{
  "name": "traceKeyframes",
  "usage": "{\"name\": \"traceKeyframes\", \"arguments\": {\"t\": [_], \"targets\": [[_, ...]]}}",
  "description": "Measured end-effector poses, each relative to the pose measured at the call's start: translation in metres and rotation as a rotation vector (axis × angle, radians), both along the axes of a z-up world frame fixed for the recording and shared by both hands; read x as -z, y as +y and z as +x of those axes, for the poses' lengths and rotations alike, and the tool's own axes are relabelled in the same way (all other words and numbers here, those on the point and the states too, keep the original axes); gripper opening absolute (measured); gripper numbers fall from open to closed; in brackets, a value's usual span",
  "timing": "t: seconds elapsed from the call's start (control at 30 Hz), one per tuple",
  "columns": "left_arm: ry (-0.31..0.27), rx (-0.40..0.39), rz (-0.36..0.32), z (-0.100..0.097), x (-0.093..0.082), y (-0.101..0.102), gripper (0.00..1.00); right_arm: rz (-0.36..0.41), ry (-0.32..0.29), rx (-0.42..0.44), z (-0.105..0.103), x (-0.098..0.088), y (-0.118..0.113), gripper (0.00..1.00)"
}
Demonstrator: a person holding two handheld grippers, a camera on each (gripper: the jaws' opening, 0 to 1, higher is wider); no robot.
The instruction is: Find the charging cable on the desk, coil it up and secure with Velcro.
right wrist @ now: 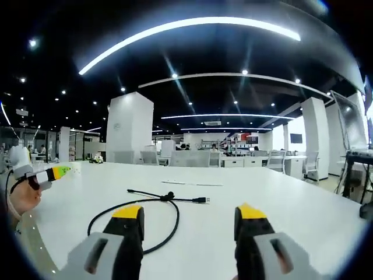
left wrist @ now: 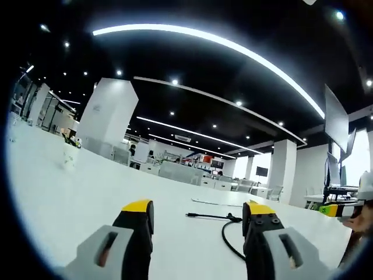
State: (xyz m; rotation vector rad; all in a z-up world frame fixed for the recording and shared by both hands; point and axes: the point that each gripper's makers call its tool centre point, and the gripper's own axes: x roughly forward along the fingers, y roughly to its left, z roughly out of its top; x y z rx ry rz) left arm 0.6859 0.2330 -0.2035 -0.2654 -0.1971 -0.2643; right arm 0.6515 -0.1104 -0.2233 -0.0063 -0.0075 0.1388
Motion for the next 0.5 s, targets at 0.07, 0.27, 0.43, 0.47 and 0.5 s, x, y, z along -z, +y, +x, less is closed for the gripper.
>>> {"name": "traceKeyframes", "arguments": {"t": [0.07,0.27,0.43,0.47,0.5], "targets": [[0.0,0.014,0.016,-0.005,0.0,-0.007,0.62,0.019,-0.008,0.013,-0.005,0.0,-0.006,0.64],[-0.033,0.01,0.003,-0.018,-0.003,-0.013,0.63,0.065,-0.014,0.07,-0.019,0.001,-0.027,0.66],[-0.005,-0.006,-0.045,-0.02,0.009,-0.003,0.62,0.04,-0.002,0.086,-0.025,0.006,-0.036,0.65],[-0.003,-0.008,-0.049,-0.022,0.01,-0.002,0.62,0.047,-0.001,0.091,-0.027,0.008,-0.038,0.65],[-0.002,-0.013,-0.052,-0.024,0.012,-0.001,0.62,0.056,-0.001,0.096,-0.029,0.009,-0.04,0.65]]}}
